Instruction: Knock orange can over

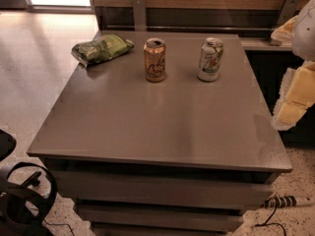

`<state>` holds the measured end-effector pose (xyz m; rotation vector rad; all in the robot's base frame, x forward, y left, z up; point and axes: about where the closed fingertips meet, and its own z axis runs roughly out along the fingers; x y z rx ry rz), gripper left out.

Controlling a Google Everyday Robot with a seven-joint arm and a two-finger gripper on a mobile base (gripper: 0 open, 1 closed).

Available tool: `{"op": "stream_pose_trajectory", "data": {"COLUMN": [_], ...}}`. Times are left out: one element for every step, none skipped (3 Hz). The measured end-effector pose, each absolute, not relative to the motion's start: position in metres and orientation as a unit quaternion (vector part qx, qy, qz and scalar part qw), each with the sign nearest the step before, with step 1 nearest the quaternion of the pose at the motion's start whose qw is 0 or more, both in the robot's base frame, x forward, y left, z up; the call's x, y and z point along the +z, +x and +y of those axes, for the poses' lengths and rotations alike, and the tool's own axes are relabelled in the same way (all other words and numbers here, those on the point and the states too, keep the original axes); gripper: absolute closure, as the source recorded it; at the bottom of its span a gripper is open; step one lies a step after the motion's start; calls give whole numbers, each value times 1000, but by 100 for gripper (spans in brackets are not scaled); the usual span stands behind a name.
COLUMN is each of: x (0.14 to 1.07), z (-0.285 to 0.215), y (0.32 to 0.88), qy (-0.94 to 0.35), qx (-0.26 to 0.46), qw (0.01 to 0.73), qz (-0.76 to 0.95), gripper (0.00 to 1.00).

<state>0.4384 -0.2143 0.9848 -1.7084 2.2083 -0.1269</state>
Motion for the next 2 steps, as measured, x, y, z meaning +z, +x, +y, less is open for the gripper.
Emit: {"op": "stream_pose_trajectory", "data": {"x": [985, 985], "z": [-214, -211], "y": [438, 444], "qy": [-602, -595], "qx": [-45, -34], "qw": [173, 192], "qz": [778, 780], "gripper": [0, 0]}}
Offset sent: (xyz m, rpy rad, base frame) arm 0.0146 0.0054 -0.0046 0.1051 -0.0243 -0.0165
